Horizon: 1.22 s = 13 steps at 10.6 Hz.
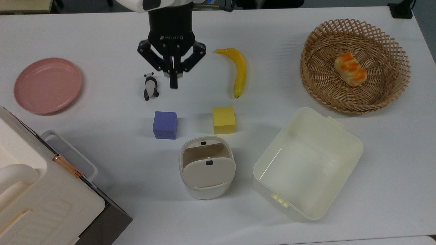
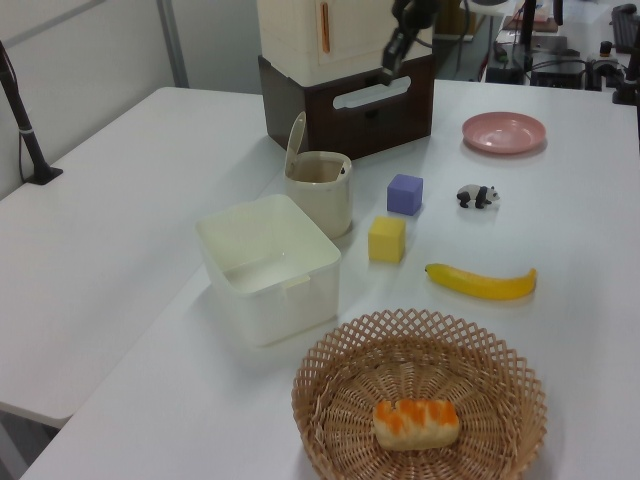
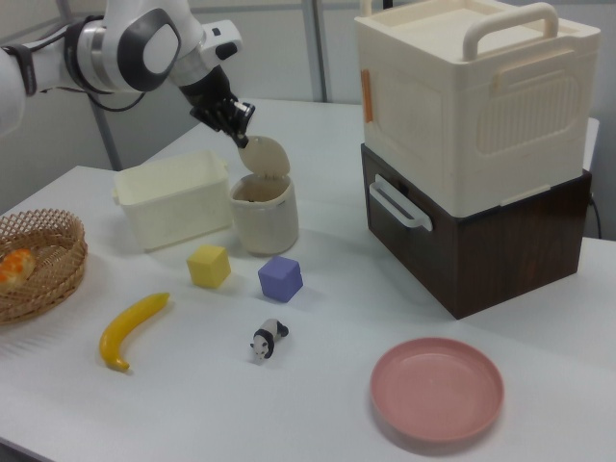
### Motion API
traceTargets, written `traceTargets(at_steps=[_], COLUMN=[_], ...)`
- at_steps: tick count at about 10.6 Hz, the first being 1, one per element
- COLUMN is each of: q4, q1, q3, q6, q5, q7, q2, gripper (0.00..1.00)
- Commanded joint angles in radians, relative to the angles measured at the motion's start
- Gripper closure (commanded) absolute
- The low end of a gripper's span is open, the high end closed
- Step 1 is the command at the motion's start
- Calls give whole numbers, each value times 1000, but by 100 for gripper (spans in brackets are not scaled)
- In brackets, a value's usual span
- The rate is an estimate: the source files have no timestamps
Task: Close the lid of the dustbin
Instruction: 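Move the gripper over the open lid of the cream dustbin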
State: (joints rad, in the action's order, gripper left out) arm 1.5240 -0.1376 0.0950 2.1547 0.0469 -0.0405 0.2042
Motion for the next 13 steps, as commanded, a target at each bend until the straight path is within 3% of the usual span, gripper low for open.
traceTargets(at_steps=[1,9,13], q4=[-113,-119,-111], q1=[-11,-37,-37], q3=[5,0,0], q6=[153,676,729], q5=[-28,-27,-27], q7=[10,14,11], q2=[112,291,328], gripper=[100,100,100])
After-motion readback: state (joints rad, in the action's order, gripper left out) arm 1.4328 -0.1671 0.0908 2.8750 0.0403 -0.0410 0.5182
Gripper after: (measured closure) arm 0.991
